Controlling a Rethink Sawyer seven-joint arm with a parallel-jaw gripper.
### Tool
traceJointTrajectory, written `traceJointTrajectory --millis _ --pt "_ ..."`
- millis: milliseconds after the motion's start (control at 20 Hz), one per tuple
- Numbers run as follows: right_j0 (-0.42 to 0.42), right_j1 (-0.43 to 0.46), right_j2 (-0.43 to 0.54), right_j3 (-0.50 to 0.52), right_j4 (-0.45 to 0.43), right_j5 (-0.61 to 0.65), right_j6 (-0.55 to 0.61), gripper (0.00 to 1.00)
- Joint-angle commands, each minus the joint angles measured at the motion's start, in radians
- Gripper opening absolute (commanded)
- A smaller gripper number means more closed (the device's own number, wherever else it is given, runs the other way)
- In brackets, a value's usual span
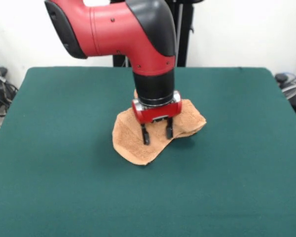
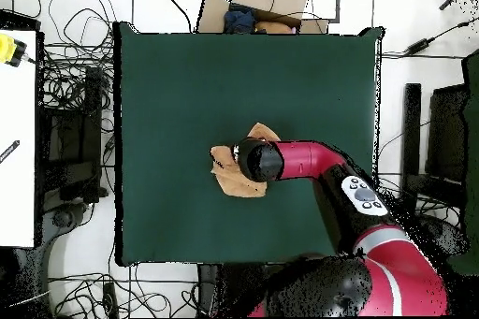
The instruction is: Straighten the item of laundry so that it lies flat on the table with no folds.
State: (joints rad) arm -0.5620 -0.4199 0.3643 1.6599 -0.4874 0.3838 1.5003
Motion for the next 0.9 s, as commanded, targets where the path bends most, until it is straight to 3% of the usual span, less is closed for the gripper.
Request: traceJointTrajectory --millis 50,100,150,900 --pt "0.017 0.119 0.028 0.023 -0.055 -0.028 0.019 1.00" --pt "0.014 0.116 0.028 0.032 -0.056 -0.051 0.032 1.00" --pt "0.014 0.112 0.027 0.038 -0.057 -0.065 0.037 0.00" --pt "0.026 0.089 0.036 0.041 -0.040 -0.036 0.033 0.00"
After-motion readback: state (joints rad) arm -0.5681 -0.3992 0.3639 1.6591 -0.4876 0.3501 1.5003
